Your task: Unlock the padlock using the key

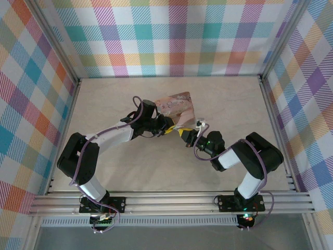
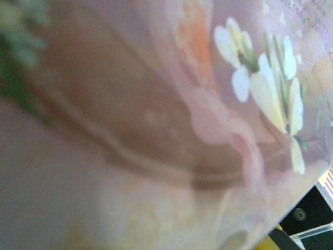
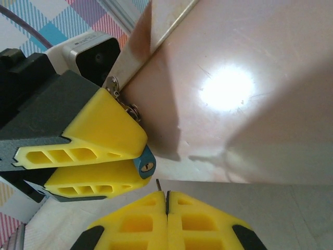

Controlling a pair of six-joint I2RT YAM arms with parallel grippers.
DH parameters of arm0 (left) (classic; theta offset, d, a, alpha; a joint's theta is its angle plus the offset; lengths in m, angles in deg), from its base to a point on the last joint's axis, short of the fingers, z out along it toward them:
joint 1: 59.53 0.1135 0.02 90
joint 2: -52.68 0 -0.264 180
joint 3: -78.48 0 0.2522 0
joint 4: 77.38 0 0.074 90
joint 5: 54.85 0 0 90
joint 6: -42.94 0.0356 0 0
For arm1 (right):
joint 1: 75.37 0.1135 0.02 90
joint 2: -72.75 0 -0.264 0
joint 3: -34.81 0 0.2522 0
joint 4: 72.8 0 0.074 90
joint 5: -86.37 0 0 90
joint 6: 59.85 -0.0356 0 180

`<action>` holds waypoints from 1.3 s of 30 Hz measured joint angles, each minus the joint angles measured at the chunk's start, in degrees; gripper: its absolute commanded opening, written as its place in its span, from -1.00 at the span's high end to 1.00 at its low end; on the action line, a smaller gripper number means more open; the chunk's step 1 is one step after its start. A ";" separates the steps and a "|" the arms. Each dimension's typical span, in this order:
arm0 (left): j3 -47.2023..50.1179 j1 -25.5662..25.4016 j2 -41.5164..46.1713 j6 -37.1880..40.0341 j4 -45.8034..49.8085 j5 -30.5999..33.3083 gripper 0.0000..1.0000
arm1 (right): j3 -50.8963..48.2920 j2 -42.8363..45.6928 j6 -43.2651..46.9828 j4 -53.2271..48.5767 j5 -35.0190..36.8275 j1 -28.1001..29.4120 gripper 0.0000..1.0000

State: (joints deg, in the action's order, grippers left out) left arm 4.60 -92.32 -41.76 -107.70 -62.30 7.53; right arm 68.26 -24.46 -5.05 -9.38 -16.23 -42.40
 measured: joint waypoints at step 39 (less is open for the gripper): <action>0.42 0.00 0.02 0.00 -0.04 -0.42 0.89 | 0.37 0.63 -0.13 0.20 -0.98 0.00 1.00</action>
State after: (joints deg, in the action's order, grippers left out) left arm 5.02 -92.32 -41.73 -107.70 -62.34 7.11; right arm 68.63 -23.82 -5.18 -9.18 -17.22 -42.40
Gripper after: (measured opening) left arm 0.220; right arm 0.052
